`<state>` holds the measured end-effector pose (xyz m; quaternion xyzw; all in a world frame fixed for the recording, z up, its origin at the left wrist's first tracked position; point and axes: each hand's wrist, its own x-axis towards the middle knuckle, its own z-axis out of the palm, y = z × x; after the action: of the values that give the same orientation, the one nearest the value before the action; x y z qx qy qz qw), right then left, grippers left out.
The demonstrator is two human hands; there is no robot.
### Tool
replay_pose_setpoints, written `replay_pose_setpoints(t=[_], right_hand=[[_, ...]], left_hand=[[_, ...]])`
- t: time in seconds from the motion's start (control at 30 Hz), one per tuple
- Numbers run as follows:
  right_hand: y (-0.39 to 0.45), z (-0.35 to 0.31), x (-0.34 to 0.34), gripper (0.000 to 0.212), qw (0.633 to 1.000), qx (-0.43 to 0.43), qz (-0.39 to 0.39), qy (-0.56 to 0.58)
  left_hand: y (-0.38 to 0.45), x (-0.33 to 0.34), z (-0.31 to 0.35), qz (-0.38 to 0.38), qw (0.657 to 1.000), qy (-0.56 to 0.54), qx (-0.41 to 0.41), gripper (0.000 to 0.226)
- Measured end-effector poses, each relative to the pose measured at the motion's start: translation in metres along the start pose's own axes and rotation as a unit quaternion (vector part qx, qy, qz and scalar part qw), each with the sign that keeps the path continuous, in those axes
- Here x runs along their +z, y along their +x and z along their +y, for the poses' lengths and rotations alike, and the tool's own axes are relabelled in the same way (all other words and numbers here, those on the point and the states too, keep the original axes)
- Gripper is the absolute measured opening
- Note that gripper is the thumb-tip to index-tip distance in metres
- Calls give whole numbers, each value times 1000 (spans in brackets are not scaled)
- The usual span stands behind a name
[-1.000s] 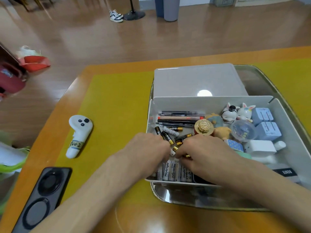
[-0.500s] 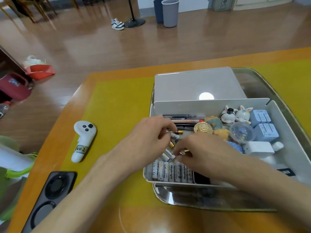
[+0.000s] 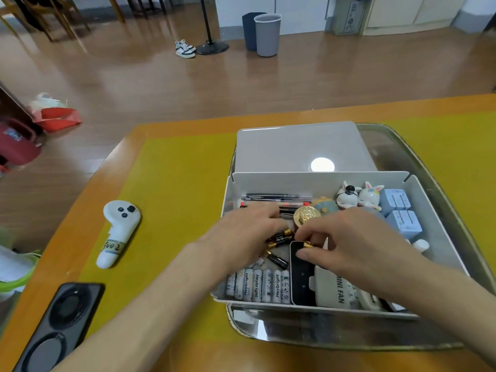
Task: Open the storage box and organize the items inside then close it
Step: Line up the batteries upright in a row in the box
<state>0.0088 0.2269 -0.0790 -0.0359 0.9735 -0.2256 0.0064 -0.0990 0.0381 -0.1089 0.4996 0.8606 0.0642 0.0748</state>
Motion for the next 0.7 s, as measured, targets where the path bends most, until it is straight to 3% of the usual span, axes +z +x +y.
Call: replay_pose_setpoints(t=[0.07,0.17,0.27,0.4,0.5,0.6,0.7], right_hand=[[2,0,2,17,1000,4,-1,-4],[4,-3,7,12,1000,2,-4,-15],[1,-9,15,11,999,-5,-32,-17],[9,-22,23,7,997,-46,-44,-36],[27,-37,35,5,985,-99,-51,-130],[40,-44,46,10,968,-105,-58,-219],[36,-36,46,17,965,-103,-52,-238]], left_hand=[[-8,-9,-4,17,996,82,29,32],[-22,-22,-11,29,993,118,-2,17],[-38,-21,-13,-31,984,168,-46,26],[-41,-15,-10,-59,982,163,-68,24],[-41,-15,-10,-57,984,151,-74,22],[-40,-13,-6,-51,985,144,-83,18],[-37,-13,-1,-66,982,144,-100,23]])
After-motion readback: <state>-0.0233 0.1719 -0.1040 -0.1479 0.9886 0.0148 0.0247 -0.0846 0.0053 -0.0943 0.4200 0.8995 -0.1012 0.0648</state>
